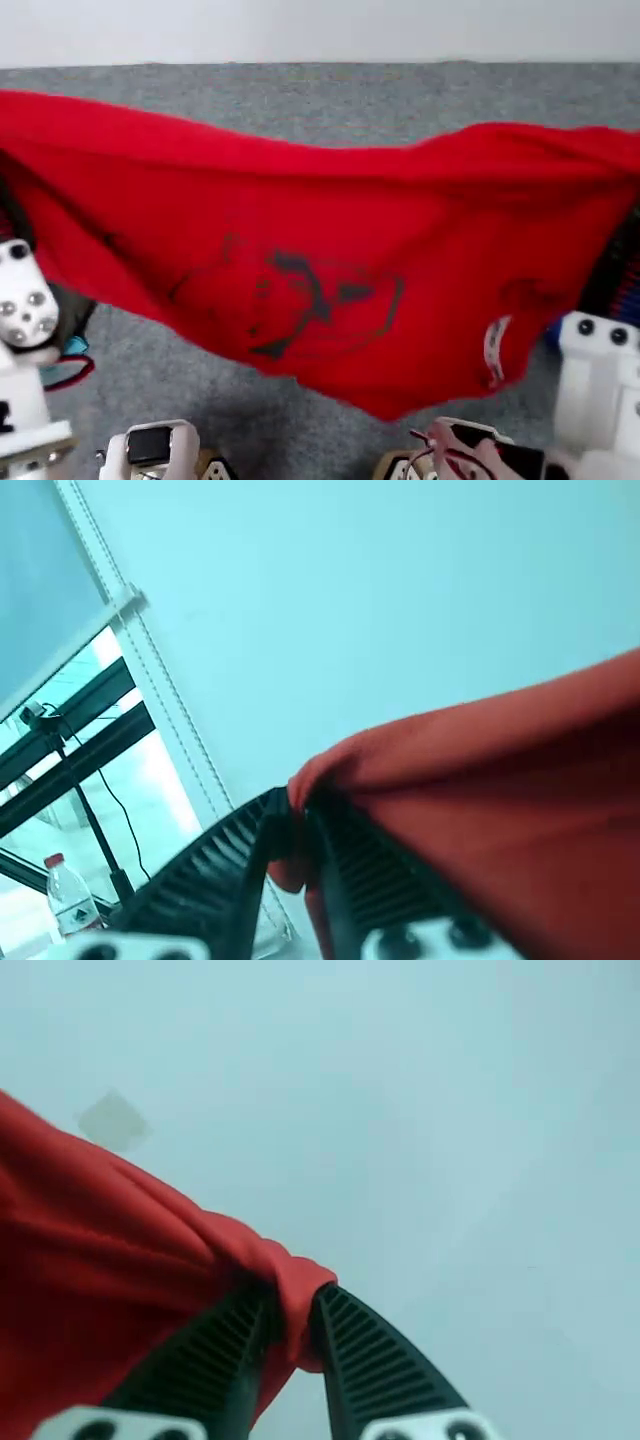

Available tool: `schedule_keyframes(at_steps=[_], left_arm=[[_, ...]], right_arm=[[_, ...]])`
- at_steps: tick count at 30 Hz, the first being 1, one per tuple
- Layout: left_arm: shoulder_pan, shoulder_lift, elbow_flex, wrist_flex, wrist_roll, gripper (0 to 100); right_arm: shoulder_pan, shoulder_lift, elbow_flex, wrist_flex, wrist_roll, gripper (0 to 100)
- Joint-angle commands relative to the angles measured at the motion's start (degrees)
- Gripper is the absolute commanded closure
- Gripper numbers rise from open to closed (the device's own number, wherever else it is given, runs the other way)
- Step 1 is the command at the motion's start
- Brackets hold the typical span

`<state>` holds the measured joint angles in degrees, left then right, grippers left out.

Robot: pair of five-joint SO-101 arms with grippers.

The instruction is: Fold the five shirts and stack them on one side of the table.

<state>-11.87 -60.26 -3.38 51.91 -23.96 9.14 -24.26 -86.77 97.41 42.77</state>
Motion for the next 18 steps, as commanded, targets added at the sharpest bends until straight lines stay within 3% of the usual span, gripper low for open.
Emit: schedule_keyframes(at_steps=[1,8,18], left_arm=[[0.35,0.0,-1.1,5.98,0.44,99],[4.66,-0.53,3.82,16.97,-0.26,99],[5.01,-0.53,0.04,17.32,-0.09,99]], right_arm=[[1.8,-0.92,6.07,-3.12,2.29,98.8],[2.68,-1.27,11.52,-12.09,2.81,98.8],[2.68,-4.62,11.69,-11.91,5.98,98.8]])
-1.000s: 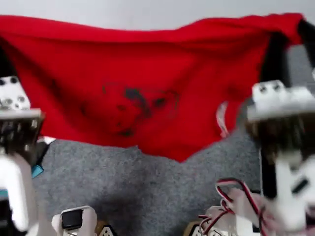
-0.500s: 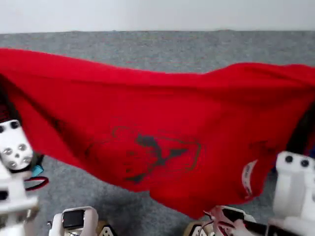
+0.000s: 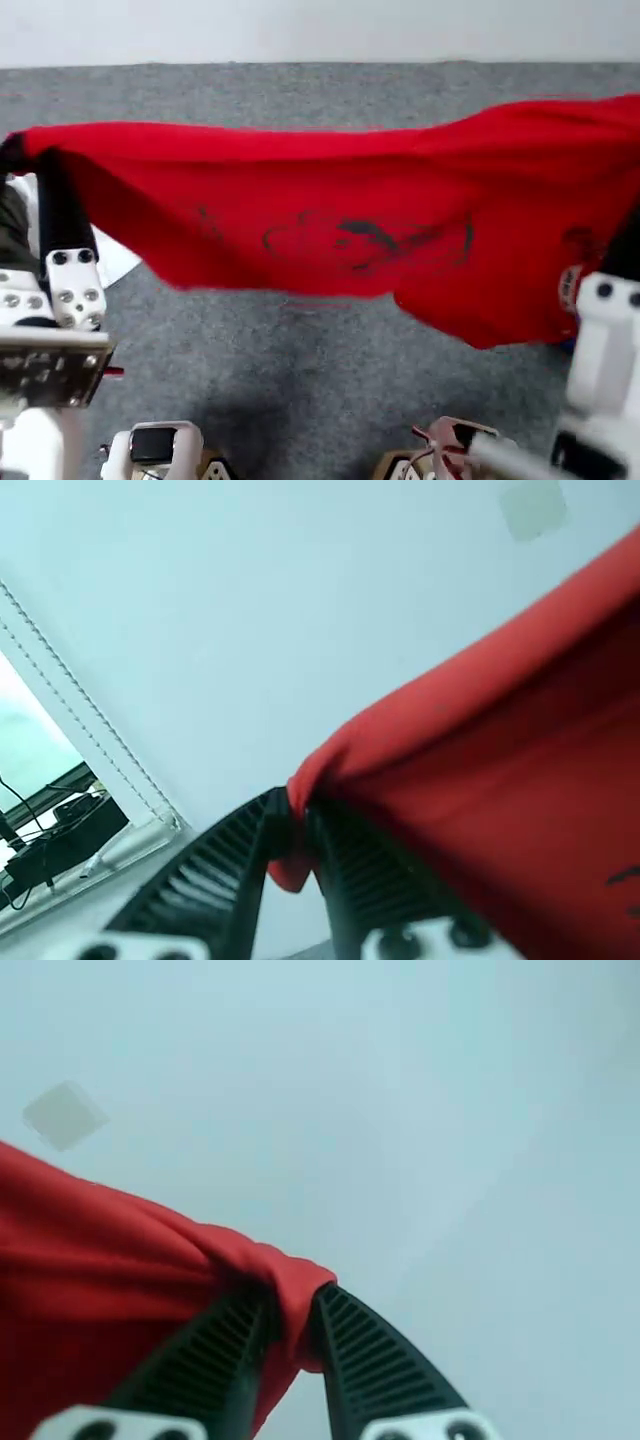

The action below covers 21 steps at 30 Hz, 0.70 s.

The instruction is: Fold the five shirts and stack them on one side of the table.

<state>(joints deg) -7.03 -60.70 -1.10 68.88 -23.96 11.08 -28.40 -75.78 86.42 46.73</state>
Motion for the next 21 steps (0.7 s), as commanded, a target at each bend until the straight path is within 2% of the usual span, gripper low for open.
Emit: schedule_keyframes(at_steps=[1,8,14,18,21], left_arm=[[0.26,-0.09,-2.51,0.62,-0.09,99],[0.35,-0.09,-3.74,3.87,0.0,99],[4.04,0.53,-3.03,8.18,-0.26,99],[5.45,0.44,6.81,3.96,-0.35,99],[5.54,0.53,18.33,-4.13,-0.35,99]], right_arm=[[0.75,-0.75,0.7,-0.57,2.64,98.8],[0.75,-2.68,0.62,2.15,4.92,98.8],[0.84,-1.98,4.22,3.3,5.19,98.8],[0.57,0.4,16.09,5.49,6.33,98.7],[0.48,2.77,26.9,5.14,6.33,98.7]])
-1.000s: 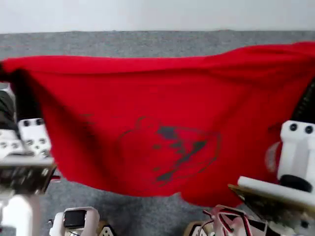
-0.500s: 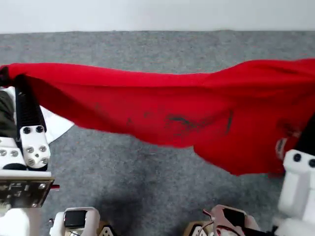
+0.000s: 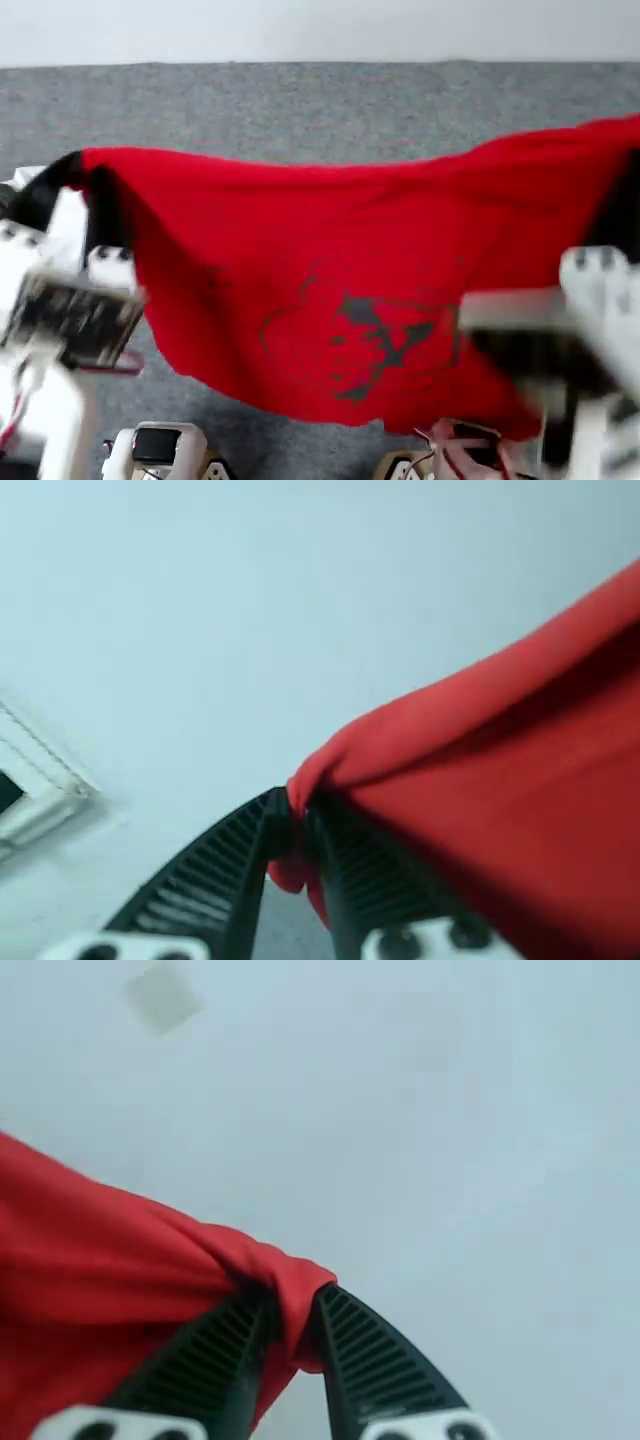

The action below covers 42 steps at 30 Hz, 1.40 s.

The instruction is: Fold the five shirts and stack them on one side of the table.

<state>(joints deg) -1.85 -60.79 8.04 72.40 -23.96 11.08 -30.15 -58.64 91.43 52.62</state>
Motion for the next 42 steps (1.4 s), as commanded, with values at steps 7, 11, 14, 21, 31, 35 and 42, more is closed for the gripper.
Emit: schedule_keyframes(at_steps=[7,11,14,21,31,35,42], left_arm=[[0.35,5.54,39.87,-37.8,-8.7,99],[0.35,17.85,44.44,-53.36,-10.64,99],[0.44,30.95,40.92,-60.66,-10.64,99],[-0.09,58.11,17.8,-61.8,-10.64,99],[0.88,66.73,-0.66,-40.26,-12.04,99],[1.05,66.73,-0.22,-31.21,-16.97,99],[1.05,66.73,-0.4,-15.91,-19.08,99]], right_arm=[[0.31,12.09,34.99,-13.76,0.26,98.7],[-0.75,15.43,46.68,-28.35,0.26,98.8],[-1.63,17.71,53.89,-39.08,0.35,98.8],[-2.15,23.69,61.45,-62.9,0.26,98.8],[-2.24,24.66,61.54,-55.78,0.44,98.8],[-2.51,21.49,61.54,-42.24,0.35,98.8],[-3.91,17.1,61.54,-19.74,0.35,98.8]])
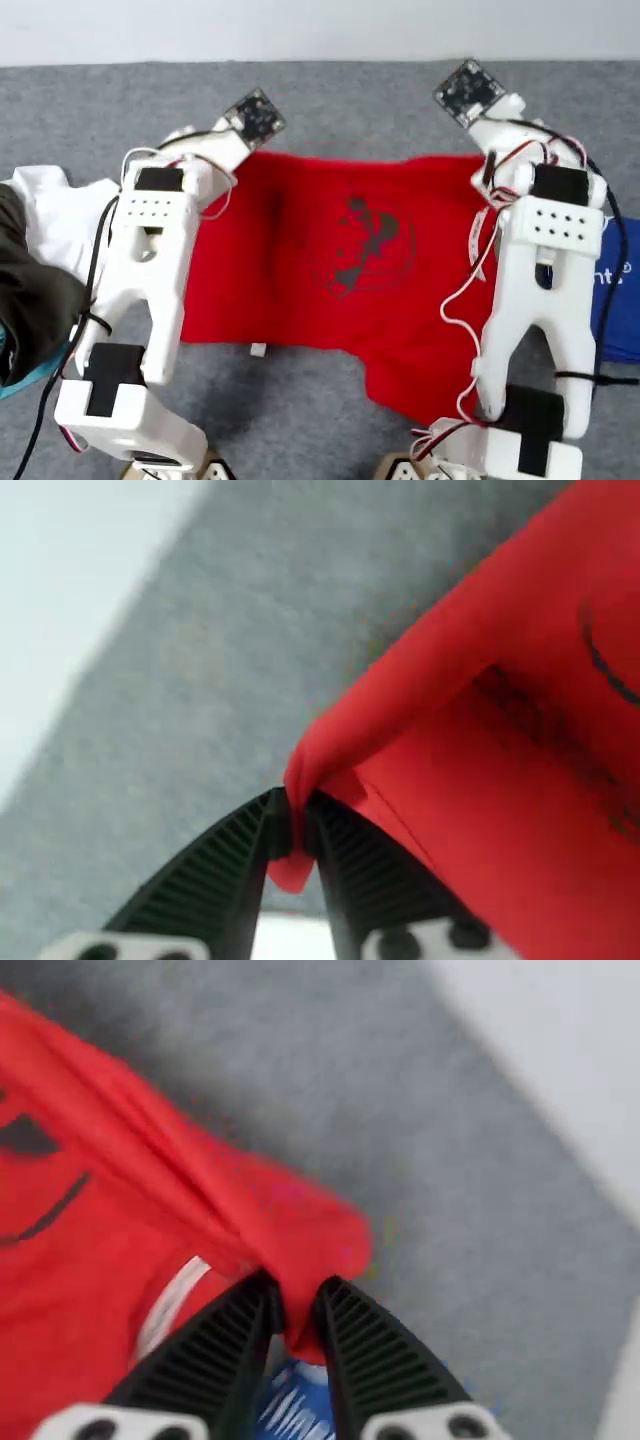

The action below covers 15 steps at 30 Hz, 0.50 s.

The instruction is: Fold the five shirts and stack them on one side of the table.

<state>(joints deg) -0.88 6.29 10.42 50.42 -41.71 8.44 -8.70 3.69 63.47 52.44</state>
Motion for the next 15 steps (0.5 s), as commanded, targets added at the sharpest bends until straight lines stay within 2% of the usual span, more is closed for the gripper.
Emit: schedule_keyframes(at_steps=[1,12,15], left_arm=[[0.09,-0.35,-2.77,8.09,-1.76,99],[0.88,0.09,-2.59,24.79,-6.86,99],[1.05,-0.09,-2.59,28.31,-6.95,99]], right_arm=[[-1.45,-4.62,-0.79,11.3,0.53,98.8],[-2.59,-4.88,-0.53,38.55,0.44,98.7],[-2.33,-5.32,2.9,39.34,-1.14,98.7]])
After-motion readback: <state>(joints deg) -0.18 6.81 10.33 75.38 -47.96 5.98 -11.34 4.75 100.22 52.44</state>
